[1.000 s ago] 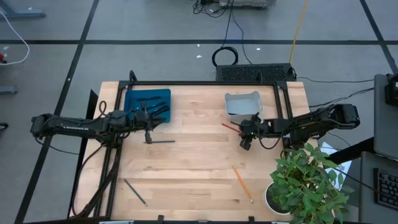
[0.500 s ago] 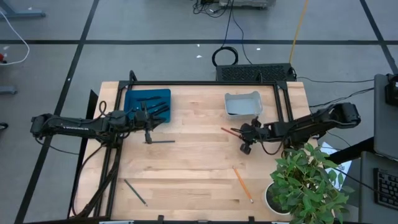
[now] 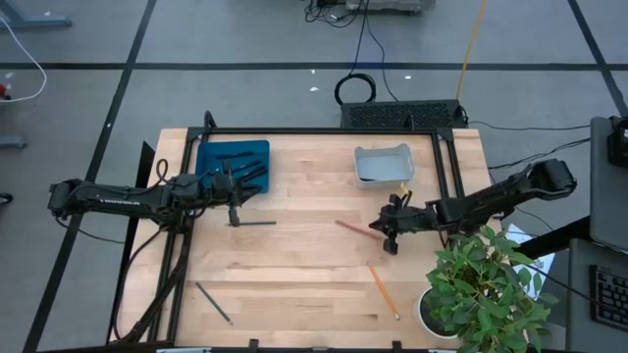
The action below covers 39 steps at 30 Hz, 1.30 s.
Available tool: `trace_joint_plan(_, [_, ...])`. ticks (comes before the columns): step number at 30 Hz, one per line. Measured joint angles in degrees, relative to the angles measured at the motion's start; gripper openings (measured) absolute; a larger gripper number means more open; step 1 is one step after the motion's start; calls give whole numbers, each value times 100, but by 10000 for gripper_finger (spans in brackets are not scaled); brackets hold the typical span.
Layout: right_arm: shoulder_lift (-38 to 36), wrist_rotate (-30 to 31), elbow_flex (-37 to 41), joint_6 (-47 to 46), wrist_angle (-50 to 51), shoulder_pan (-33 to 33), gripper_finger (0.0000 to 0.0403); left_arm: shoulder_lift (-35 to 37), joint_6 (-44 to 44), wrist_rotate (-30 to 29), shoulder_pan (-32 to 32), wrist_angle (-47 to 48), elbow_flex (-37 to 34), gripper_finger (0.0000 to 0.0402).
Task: Sort pens & pencils
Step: Put the red pencil into the gray bin
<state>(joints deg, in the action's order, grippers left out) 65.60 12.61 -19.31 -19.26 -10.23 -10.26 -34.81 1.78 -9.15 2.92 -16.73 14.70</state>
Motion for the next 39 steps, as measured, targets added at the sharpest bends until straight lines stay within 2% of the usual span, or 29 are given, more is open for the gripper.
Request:
trace_joint_plan(6, [-28,36,-5,219,-415,-81,2,0,0,-1,-1,-2,2,10])
trace_joint_plan(9, [-25,-330,-5,-18,-409,-79,2,0,0,0,0,-2,2,3])
trace_joint_plan(13, [-30,-1146,-5,-427,-619,-251,1,0,-25,0,0,-2,2,9])
trace_joint_plan(17, [-28,-1291,-19,-587,-1030,-698,1,0,-40,0,-1,-2,2,19])
trace_joint_plan(22, [180,-1035,-317,-900,-989,-1426,12,0,-46,0,0,0,2,4])
trace_joint_plan(28, [1031,-455,-1229,-1011,262,-2109,78,0,-55,0,0,24,2,4])
trace_joint_plan(31, [1513,-355,-1537,-1006,830,-2232,118,0,-17,0,0,24,2,6])
trace_joint_plan(34, [1830,-333,-1594,-962,959,-2230,149,0,-13,0,0,38,2,8])
trace_joint_plan(39, [1961,75,-1594,-792,966,-2197,165,0,10,0,0,68,2,6])
